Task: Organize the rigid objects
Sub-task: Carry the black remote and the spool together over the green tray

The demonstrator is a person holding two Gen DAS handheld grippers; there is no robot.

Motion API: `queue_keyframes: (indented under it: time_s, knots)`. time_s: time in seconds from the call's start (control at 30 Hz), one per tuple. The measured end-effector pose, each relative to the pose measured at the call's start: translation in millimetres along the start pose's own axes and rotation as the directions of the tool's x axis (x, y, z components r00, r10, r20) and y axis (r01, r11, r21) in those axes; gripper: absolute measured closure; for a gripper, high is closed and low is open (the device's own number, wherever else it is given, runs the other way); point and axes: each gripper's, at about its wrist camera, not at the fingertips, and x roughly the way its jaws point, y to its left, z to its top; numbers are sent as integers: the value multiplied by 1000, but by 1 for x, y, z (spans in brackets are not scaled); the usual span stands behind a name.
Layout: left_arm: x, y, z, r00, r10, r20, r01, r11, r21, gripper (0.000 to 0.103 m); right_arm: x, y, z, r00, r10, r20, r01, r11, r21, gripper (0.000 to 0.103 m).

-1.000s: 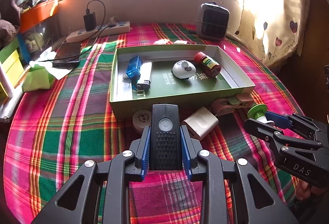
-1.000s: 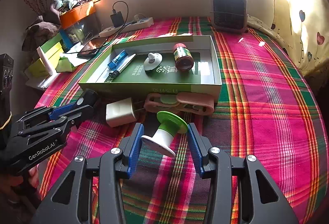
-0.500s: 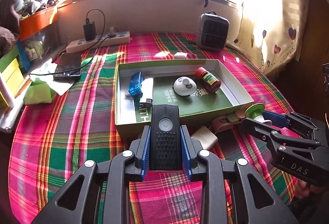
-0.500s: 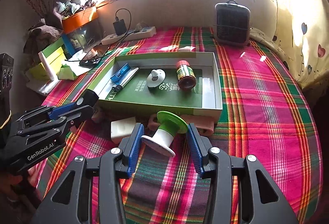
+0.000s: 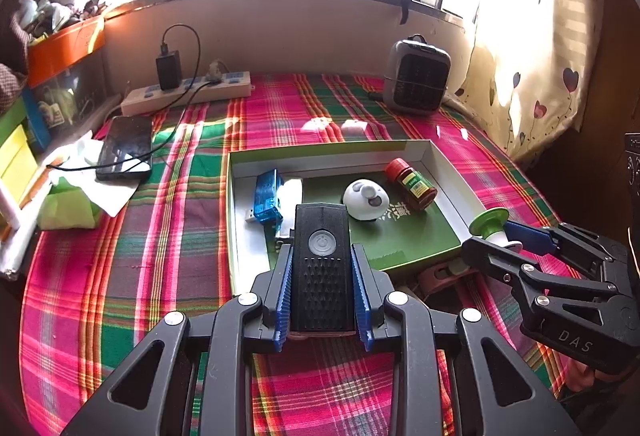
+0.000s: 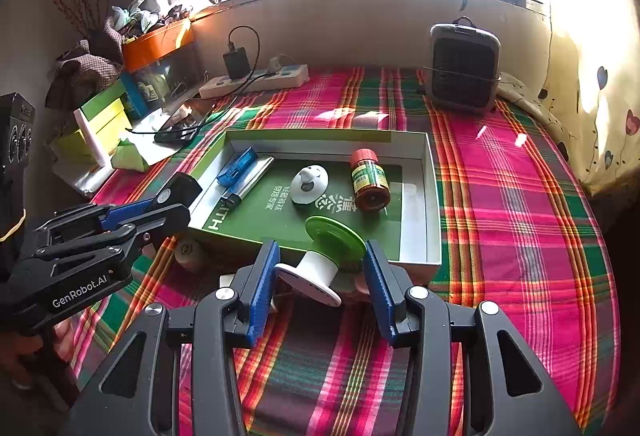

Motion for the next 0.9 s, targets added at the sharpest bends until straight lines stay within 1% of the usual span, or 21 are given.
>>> queue_keyframes:
  time_s: [0.23, 0.5, 0.57, 0.7, 0.9]
  knots:
    - [12, 9, 20, 999, -39, -10, 39, 999, -24, 77, 10, -2, 14, 1000, 2, 3, -2, 1000, -5, 58]
    - [29, 11, 42, 999, -38, -22, 38, 999, -9, 77, 20, -10, 36, 1000, 11, 24, -11, 1000, 6, 58]
    - [36, 12, 45, 998, -48, -29, 48, 999, -10, 77, 23, -13, 41, 1000, 15, 24, -15, 1000, 10, 58]
    - [49, 13, 50, 997, -61, -49, 59, 998, -25, 77, 32, -14, 42, 1000, 27, 7, -27, 1000, 14, 58]
    - [68, 11, 56, 995, -69, -72, 67, 997, -22, 77, 50, -14, 37, 998, 45, -44, -44, 999, 9, 58]
